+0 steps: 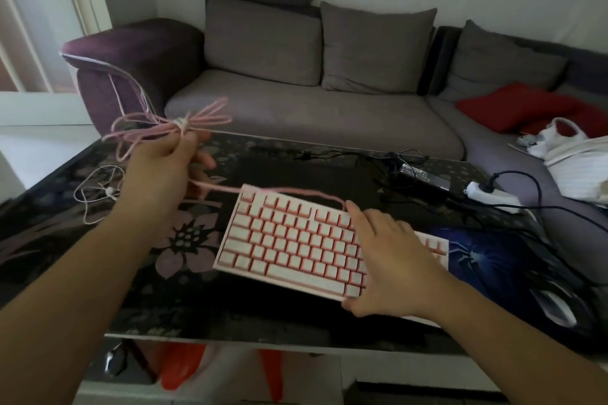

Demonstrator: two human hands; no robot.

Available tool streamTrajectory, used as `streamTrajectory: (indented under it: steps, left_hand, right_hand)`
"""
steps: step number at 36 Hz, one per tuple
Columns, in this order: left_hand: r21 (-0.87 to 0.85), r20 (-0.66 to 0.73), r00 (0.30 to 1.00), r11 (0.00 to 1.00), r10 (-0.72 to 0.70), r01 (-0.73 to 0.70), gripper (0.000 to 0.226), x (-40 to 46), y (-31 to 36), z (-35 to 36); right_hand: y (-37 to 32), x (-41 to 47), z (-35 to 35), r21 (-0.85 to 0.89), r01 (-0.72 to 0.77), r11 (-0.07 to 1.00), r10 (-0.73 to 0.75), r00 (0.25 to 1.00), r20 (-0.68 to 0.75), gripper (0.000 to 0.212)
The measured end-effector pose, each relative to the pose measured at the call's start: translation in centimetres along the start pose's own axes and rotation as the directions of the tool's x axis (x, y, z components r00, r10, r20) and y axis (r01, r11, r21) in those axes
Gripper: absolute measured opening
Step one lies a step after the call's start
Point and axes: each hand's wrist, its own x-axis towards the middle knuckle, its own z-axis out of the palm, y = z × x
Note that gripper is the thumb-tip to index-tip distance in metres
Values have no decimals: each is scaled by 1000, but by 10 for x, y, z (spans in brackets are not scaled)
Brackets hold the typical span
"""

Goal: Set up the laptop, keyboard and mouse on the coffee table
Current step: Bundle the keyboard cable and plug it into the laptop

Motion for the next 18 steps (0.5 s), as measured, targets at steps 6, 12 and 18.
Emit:
streamTrajectory:
  steps: [6, 12, 18]
  left_hand:
    - [29, -71, 994, 996, -83, 86, 21, 6, -17, 5]
    - [-112, -147, 940, 949, -309, 294, 30, 16, -36, 2]
    - [16, -176, 955, 970, -238, 244, 34, 25, -44, -4]
  right_hand:
    - [-16, -4, 7, 78, 129, 989, -142, 971, 191, 147]
    - [-20, 3, 16, 124, 160, 979, -191, 929, 317, 148]
    - [-14, 11, 17, 163, 108, 981, -162, 915, 368, 147]
